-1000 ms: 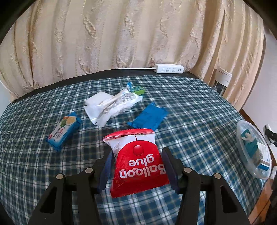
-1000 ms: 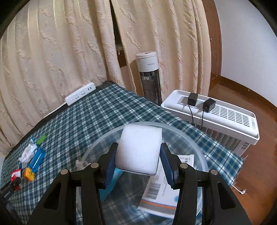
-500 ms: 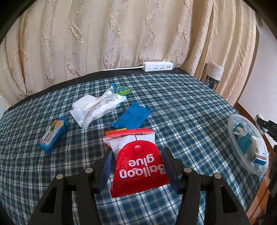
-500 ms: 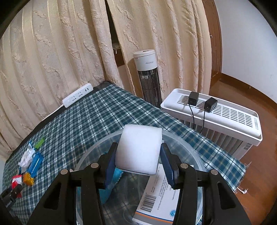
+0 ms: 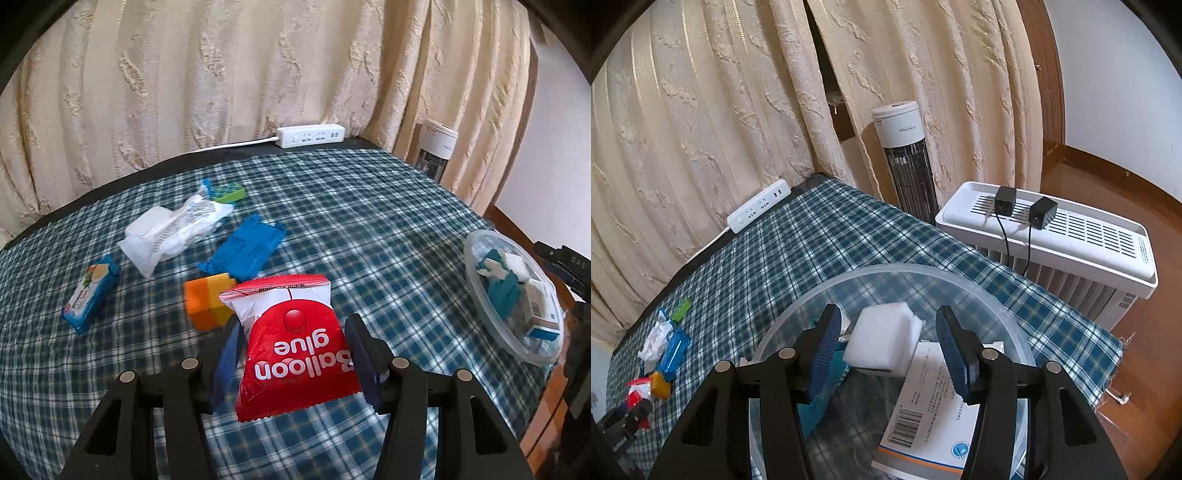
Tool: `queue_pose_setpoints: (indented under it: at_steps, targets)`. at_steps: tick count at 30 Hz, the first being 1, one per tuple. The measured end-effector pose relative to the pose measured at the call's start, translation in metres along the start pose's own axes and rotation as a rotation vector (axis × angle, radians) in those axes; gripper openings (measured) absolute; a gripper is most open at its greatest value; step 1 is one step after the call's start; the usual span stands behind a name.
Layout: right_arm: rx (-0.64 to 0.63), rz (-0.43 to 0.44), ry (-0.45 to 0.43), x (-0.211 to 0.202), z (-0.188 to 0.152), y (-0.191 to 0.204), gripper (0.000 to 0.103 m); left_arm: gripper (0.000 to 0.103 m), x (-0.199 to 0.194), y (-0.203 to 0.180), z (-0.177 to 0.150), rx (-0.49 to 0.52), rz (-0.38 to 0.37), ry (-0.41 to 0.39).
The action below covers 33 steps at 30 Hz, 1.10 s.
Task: Organize objects
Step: 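Carry the sponge block into the clear bowl and open the right tool, then carry the red glue packet over the clear bowl and release it with the left tool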
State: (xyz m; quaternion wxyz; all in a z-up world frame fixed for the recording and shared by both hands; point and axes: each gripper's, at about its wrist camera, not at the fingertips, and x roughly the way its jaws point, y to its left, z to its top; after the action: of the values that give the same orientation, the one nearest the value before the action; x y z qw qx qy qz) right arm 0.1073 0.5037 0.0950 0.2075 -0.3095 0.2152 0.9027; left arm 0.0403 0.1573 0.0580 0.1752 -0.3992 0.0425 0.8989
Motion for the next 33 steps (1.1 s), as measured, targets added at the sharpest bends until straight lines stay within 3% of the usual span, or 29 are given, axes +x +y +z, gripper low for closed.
queue_pose_setpoints:
  at_steps: [9,25,33]
  targets:
    - [0.017,0.013,-0.014,-0.013,-0.008,-0.009,0.055,0.059,-0.001,-0.047,0.004,0.096,-0.087,0.006]
    - [0.055,0.010,-0.057,-0.035,-0.010,-0.035,0.055,0.059,-0.007,-0.152,0.009,0.298,-0.332,0.033]
    - [0.081,-0.004,-0.065,-0.041,-0.011,-0.054,0.055,0.059,0.000,-0.186,0.009,0.354,-0.394,0.054]
